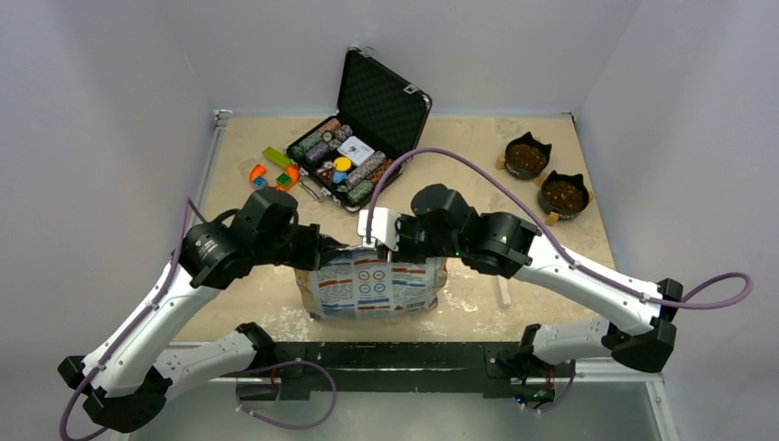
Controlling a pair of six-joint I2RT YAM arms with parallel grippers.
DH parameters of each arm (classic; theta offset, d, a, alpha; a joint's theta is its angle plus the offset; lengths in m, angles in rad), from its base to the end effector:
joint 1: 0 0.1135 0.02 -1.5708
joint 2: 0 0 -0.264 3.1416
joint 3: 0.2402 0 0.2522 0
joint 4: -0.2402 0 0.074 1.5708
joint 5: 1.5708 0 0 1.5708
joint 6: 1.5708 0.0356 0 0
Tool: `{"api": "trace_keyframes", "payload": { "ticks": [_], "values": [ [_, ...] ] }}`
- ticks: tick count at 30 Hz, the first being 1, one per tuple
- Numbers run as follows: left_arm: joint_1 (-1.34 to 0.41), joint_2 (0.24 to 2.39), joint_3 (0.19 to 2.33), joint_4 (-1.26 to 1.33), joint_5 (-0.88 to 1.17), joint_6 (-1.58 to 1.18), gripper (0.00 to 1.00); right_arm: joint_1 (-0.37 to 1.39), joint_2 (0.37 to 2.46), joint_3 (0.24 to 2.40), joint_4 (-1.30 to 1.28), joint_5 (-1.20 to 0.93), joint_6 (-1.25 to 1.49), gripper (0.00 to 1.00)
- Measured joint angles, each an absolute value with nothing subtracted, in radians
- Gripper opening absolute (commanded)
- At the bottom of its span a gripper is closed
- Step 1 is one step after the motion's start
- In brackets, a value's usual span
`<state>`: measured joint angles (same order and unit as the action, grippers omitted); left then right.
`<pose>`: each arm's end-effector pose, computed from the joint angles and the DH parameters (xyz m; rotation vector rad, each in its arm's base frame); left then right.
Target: Serve the pet food
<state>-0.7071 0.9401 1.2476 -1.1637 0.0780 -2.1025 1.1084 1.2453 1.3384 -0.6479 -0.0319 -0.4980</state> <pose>0.1133 -0.1004 0.3753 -1.8313 2.2502 -1.0868 0.1181 0.2395 0.3884 -1.5608 1.4797 0.3925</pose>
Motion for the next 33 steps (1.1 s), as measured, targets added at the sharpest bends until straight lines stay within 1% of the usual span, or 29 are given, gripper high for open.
{"api": "trace_keyframes", "payload": {
  "ticks": [3,5,7,8,9,10,15,22,29,33],
  "values": [
    [-0.706,0.938,1.251,-1.173,0.080,-2.103,0.00,1.069,1.303,1.425,-0.734,-0.047,-0.511,0.40],
    [-0.705,0.937,1.251,-1.176,0.080,-2.103,0.00,1.053,1.354,1.480,-0.776,-0.059,-0.516,0.37],
    [-0.702,0.937,1.251,-1.176,0.078,-2.103,0.00,1.045,1.386,1.507,-0.807,-0.072,-0.519,0.28],
    [-0.702,0.937,1.251,-1.176,0.078,-2.103,0.00,1.044,1.391,1.510,-0.815,-0.075,-0.520,0.22],
    [-0.702,0.937,1.251,-1.175,0.076,-2.103,0.00,1.042,1.392,1.510,-0.825,-0.080,-0.519,0.08],
    [-0.702,0.937,1.251,-1.174,0.075,-2.103,0.00,1.040,1.390,1.510,-0.834,-0.085,-0.520,0.00],
    [-0.703,0.939,1.251,-1.162,0.070,-2.105,0.00,1.031,1.337,1.460,-0.831,-0.120,-0.513,0.00],
    [-0.702,0.947,1.251,-1.136,0.102,-2.106,0.00,1.019,1.194,1.303,-0.701,-0.157,-0.471,0.00],
    [-0.684,0.971,1.261,-1.133,0.123,-2.105,0.00,1.018,1.204,1.348,-0.758,-0.119,-0.376,0.00],
    [-0.646,1.044,1.314,-1.153,0.157,-2.094,0.00,1.009,1.191,1.354,-0.784,-0.077,-0.368,0.00]
  ]
}}
